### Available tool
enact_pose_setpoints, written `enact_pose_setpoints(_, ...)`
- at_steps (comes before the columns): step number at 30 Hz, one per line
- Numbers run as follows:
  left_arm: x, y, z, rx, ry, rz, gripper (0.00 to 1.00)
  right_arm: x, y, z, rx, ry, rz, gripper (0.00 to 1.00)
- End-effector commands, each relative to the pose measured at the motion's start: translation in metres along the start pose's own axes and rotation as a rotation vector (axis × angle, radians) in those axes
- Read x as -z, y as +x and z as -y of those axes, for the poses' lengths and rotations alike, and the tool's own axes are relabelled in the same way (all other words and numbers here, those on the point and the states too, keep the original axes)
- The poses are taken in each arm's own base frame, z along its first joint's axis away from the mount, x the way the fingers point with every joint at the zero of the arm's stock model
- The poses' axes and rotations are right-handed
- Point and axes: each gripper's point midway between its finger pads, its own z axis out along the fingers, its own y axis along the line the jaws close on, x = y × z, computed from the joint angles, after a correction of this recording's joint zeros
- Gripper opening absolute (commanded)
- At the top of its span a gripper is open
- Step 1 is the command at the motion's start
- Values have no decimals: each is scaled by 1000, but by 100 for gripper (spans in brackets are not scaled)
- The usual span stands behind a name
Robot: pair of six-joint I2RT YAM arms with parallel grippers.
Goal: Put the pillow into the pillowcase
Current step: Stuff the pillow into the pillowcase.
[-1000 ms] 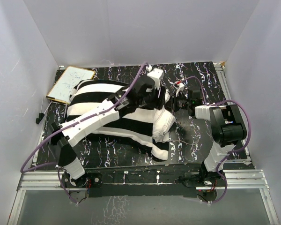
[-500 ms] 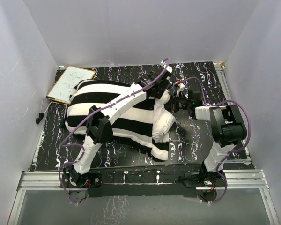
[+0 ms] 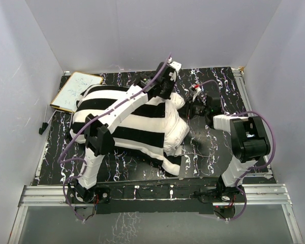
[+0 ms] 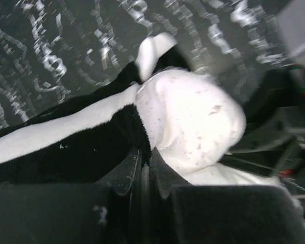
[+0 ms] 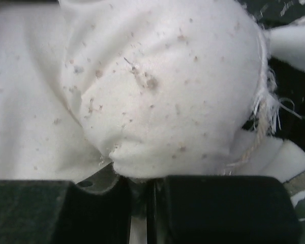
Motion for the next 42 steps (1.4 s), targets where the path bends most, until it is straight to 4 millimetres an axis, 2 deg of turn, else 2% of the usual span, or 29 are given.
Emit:
enact_pose_setpoints(1, 143, -137, 114, 83, 627, 501, 0, 9, -101, -79, 203, -220, 187, 8)
enact_pose_setpoints(2, 164, -153, 127, 84, 695, 562, 0, 14, -126, -93, 222, -251, 237, 8)
enact_pose_setpoints(3, 182, -163, 147, 73, 781, 603, 0, 21, -151, -112, 238, -298, 293, 8)
enact_pose_setpoints(4, 201, -174, 157, 75, 839, 644, 0, 32, -179, -132, 260, -339, 354, 8)
enact_pose_setpoints(6, 240, -195, 168, 82, 949, 731, 0, 53, -218, -165, 282, -389, 429, 8)
enact_pose_setpoints(8, 278, -212, 168, 88, 1029, 835, 0, 71, -247, -190, 354, -387, 472, 8)
enact_pose_setpoints(9, 292, -215, 166, 83, 1048, 872, 0, 76, -255, -197, 403, -372, 472, 8)
enact_pose_setpoints(10, 300, -217, 164, 73, 1051, 898, 0, 78, -259, -199, 434, -351, 459, 8)
enact_pose_setpoints(11, 300, -214, 162, 63, 1040, 902, 0, 75, -258, -192, 440, -307, 434, 8)
enact_pose_setpoints(12, 296, -207, 160, 53, 1029, 895, 0, 69, -252, -179, 461, -248, 409, 8)
enact_pose_setpoints(13, 295, -200, 157, 46, 1026, 895, 0, 58, -239, -162, 477, -179, 372, 8)
enact_pose_setpoints(14, 287, -185, 155, 43, 1029, 875, 0, 45, -217, -138, 500, -96, 311, 8)
enact_pose_setpoints(16, 267, -148, 151, 58, 1035, 834, 0, 24, -160, -95, 493, -3, 192, 8)
enact_pose_setpoints(18, 233, -96, 148, 109, 1031, 763, 0, 11, -101, -59, 428, 25, 87, 8)
enact_pose_setpoints(20, 204, -42, 146, 184, 1040, 677, 0, 2, -53, -35, 361, 33, -7, 8)
enact_pose_setpoints(22, 180, 7, 146, 264, 1055, 603, 0, -6, -23, -21, 299, 26, -79, 8)
enact_pose_setpoints(23, 175, 26, 145, 283, 1060, 596, 0, -12, -12, -16, 285, 26, -114, 8)
enact_pose_setpoints(25, 165, 61, 144, 314, 1044, 558, 0, -23, 7, -15, 273, 22, -172, 8)
enact_pose_setpoints(28, 163, 87, 140, 317, 1020, 537, 0, -42, 42, -20, 224, -7, -253, 8)
enact_pose_setpoints(31, 161, 100, 133, 280, 960, 495, 0, -52, 65, -24, 157, -26, -302, 8)
enact_pose_setpoints(35, 166, 102, 114, 261, 848, 502, 0, -52, 88, -28, 82, -78, -323, 9)
enact_pose_setpoints(37, 169, 99, 103, 264, 785, 518, 0, -50, 93, -43, 70, -160, -302, 10)
enact_pose_setpoints(40, 173, 99, 92, 248, 732, 546, 0, -37, 92, -88, 60, -412, -256, 16)
enact_pose_setpoints(42, 163, 108, 88, 223, 696, 529, 0, -24, 84, -119, 96, -565, -218, 22)
